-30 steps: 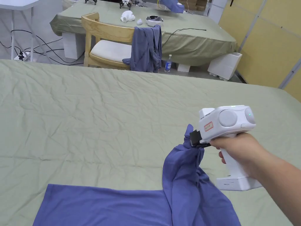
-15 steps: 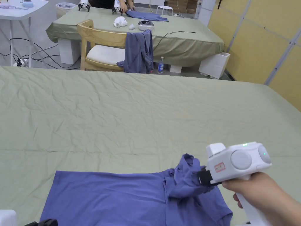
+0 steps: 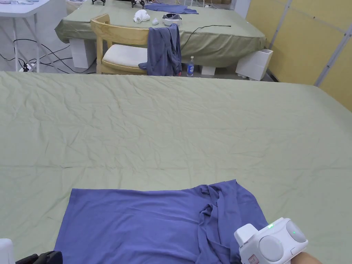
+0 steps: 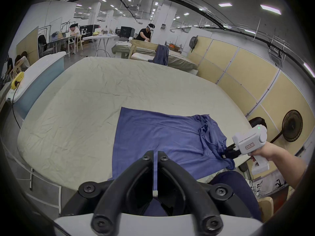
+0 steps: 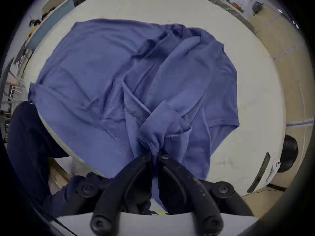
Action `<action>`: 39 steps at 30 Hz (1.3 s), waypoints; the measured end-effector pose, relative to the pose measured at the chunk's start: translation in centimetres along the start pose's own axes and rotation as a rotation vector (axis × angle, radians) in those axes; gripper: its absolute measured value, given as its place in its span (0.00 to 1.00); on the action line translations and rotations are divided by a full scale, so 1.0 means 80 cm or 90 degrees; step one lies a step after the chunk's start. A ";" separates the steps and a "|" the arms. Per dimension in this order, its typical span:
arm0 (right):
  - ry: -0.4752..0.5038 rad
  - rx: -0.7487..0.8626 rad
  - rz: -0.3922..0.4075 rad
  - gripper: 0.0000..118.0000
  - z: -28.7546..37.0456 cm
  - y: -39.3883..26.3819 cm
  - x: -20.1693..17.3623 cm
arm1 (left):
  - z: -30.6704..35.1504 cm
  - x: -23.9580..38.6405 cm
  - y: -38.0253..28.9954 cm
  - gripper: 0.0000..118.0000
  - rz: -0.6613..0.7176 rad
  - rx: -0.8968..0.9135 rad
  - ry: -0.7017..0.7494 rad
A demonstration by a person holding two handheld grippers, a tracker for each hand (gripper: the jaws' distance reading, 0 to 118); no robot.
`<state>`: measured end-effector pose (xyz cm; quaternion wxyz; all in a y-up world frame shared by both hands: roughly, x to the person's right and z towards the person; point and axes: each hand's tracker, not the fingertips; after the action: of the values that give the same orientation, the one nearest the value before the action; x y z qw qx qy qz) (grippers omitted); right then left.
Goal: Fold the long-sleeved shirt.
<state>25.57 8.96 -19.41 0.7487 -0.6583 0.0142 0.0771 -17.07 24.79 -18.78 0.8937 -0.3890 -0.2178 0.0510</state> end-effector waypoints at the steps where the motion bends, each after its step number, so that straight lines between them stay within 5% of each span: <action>1: -0.001 0.000 -0.009 0.08 -0.002 0.001 0.001 | -0.001 0.001 0.001 0.03 -0.001 -0.001 0.000; 10: 0.008 0.013 -0.077 0.15 -0.021 -0.005 0.002 | -0.019 0.010 0.005 0.03 0.001 -0.015 0.003; 11: 0.007 0.026 -0.055 0.26 -0.015 -0.007 0.002 | -0.020 0.010 0.006 0.03 0.004 -0.016 0.002; 12: 0.007 0.050 -0.020 0.47 -0.002 -0.012 0.005 | -0.020 0.009 0.007 0.03 0.007 -0.017 -0.001; 13: -0.031 0.100 -0.017 0.84 0.016 -0.022 0.002 | -0.020 0.009 0.008 0.03 0.010 -0.017 -0.004; 14: -0.075 0.147 -0.012 1.00 0.035 -0.030 -0.003 | -0.019 0.009 0.009 0.03 0.011 -0.016 -0.006; 17: -0.111 0.299 -0.040 0.99 0.103 -0.061 -0.009 | -0.017 0.010 0.010 0.03 0.002 -0.010 -0.003; 20: -0.043 0.385 -0.159 1.00 0.144 -0.087 -0.002 | -0.021 0.009 0.010 0.03 0.000 -0.010 0.003; 23: -0.007 0.421 -0.244 1.00 0.157 -0.101 0.005 | -0.030 0.009 0.010 0.03 0.010 -0.013 0.002; 26: -0.025 0.411 -0.268 1.00 0.157 -0.098 -0.003 | -0.036 0.010 0.009 0.05 0.008 -0.016 0.003; 27: -0.012 0.407 -0.280 0.88 0.158 -0.097 -0.004 | -0.038 0.010 0.009 0.06 0.007 -0.019 0.005; 29: 0.006 0.411 -0.290 0.12 0.156 -0.089 -0.010 | -0.044 0.009 0.009 0.06 0.005 -0.026 0.008; 30: 0.002 0.411 -0.295 0.03 0.152 -0.085 -0.013 | -0.048 0.007 0.010 0.06 0.004 -0.028 0.008; 37: 0.053 0.431 -0.298 0.03 0.154 -0.062 -0.008 | -0.111 -0.020 0.059 0.06 0.038 -0.051 -0.010; 38: 0.054 0.431 -0.298 0.03 0.155 -0.060 -0.006 | -0.128 -0.026 0.072 0.08 0.037 -0.054 -0.013; 39: 0.053 0.432 -0.299 0.03 0.156 -0.058 -0.005 | -0.150 -0.035 0.086 0.24 0.037 -0.053 -0.018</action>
<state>24.79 20.72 -13.11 0.9193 -0.3620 -0.0813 -0.1314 -13.88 20.76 -31.88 0.8716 -0.4313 -0.2211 0.0731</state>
